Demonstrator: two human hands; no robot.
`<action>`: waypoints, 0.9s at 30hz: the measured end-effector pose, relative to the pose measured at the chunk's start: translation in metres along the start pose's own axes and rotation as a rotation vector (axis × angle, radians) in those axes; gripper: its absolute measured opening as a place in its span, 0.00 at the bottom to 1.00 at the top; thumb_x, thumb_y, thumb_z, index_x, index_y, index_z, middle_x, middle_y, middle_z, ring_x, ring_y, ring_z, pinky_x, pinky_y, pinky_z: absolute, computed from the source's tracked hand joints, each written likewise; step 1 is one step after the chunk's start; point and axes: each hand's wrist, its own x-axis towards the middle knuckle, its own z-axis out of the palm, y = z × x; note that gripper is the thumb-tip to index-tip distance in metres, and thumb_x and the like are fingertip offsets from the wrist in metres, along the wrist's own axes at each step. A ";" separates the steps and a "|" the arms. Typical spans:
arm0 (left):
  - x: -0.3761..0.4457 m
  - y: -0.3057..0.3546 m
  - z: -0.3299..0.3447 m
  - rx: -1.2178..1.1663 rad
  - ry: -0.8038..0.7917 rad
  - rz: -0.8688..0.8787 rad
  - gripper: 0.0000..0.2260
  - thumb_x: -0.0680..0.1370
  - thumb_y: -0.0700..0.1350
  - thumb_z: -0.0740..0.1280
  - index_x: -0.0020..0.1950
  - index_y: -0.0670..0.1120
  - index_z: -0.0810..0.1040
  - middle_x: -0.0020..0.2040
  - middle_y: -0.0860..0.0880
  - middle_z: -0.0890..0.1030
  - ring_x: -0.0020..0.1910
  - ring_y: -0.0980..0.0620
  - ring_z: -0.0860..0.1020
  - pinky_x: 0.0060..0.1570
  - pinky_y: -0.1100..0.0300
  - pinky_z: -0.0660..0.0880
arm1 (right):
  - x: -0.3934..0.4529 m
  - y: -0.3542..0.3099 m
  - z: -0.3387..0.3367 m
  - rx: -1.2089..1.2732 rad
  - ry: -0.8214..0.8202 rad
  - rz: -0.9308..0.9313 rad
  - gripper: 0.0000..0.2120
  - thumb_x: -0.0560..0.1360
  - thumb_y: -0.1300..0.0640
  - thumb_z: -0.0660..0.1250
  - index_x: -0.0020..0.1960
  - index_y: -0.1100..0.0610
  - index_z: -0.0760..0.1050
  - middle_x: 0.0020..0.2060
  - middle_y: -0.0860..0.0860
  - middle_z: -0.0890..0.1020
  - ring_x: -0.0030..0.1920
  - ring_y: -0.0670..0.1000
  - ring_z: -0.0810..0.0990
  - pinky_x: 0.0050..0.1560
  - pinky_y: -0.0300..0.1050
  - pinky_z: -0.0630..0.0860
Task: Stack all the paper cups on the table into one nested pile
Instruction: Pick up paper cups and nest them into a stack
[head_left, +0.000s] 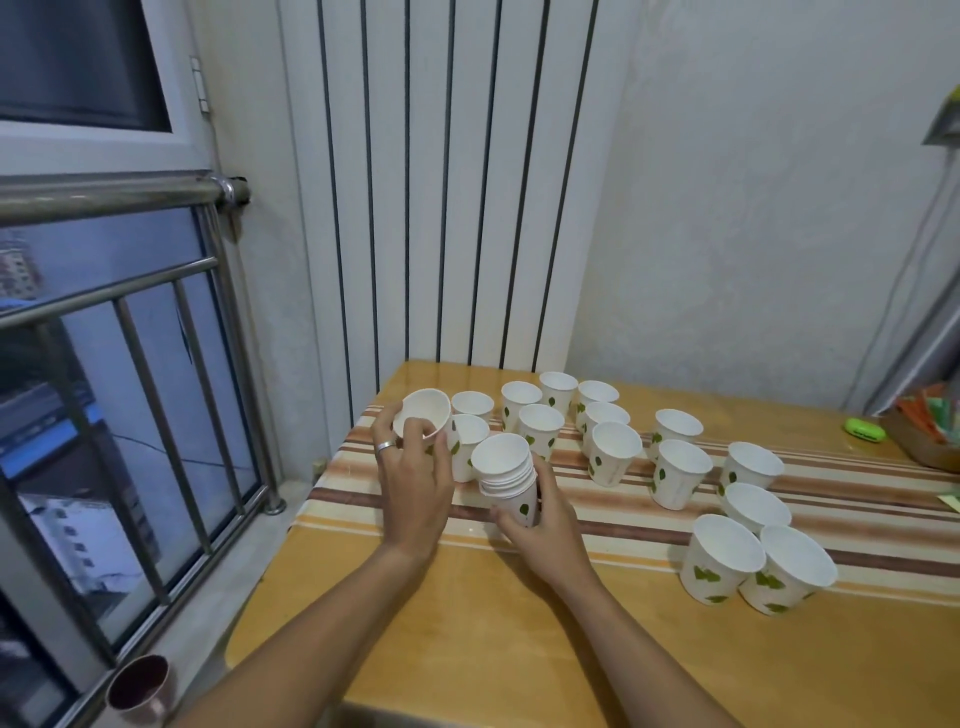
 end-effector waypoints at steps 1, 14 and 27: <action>0.002 0.006 -0.001 -0.018 0.009 0.008 0.02 0.84 0.39 0.69 0.55 0.40 0.77 0.73 0.38 0.69 0.69 0.39 0.74 0.64 0.55 0.74 | -0.001 -0.001 0.000 -0.004 0.000 -0.005 0.38 0.73 0.57 0.75 0.78 0.40 0.65 0.70 0.38 0.77 0.70 0.44 0.76 0.68 0.55 0.77; -0.010 0.040 0.008 -0.134 -0.262 0.117 0.09 0.83 0.49 0.60 0.55 0.44 0.75 0.57 0.49 0.75 0.55 0.51 0.73 0.56 0.47 0.74 | -0.007 -0.004 -0.013 -0.001 0.005 -0.016 0.36 0.70 0.55 0.76 0.74 0.40 0.68 0.66 0.40 0.80 0.65 0.45 0.79 0.63 0.55 0.79; -0.031 0.026 0.017 0.015 -0.641 0.058 0.29 0.83 0.64 0.53 0.81 0.53 0.65 0.85 0.53 0.61 0.83 0.50 0.63 0.80 0.46 0.64 | -0.010 -0.006 -0.014 0.059 0.011 -0.010 0.29 0.76 0.50 0.76 0.72 0.37 0.68 0.64 0.38 0.81 0.62 0.39 0.80 0.58 0.43 0.79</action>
